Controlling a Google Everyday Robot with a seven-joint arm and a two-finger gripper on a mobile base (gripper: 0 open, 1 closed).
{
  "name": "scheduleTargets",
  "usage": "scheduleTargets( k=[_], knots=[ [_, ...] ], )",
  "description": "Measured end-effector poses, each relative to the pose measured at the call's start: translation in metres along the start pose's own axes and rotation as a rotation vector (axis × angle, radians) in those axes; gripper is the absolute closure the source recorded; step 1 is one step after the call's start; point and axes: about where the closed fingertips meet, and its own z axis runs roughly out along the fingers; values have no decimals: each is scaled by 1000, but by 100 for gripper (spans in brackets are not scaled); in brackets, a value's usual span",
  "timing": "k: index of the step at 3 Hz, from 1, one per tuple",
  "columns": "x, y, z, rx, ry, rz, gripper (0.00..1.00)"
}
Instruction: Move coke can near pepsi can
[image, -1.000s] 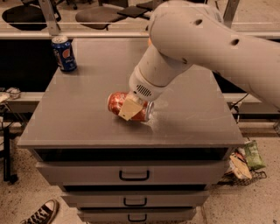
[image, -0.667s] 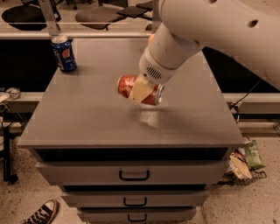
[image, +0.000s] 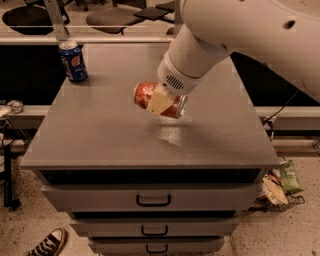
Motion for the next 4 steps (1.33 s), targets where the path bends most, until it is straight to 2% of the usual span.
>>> scheduleTargets(
  k=[1,2,3,4],
  knots=[
    [-9,-15,12,16,-35,19,100],
    [-33,-53,41,39,-86,29,100],
    [-69,-79,73,23,-140,7,100],
    [-111,-89,102,-17,-190,-44,100]
  ],
)
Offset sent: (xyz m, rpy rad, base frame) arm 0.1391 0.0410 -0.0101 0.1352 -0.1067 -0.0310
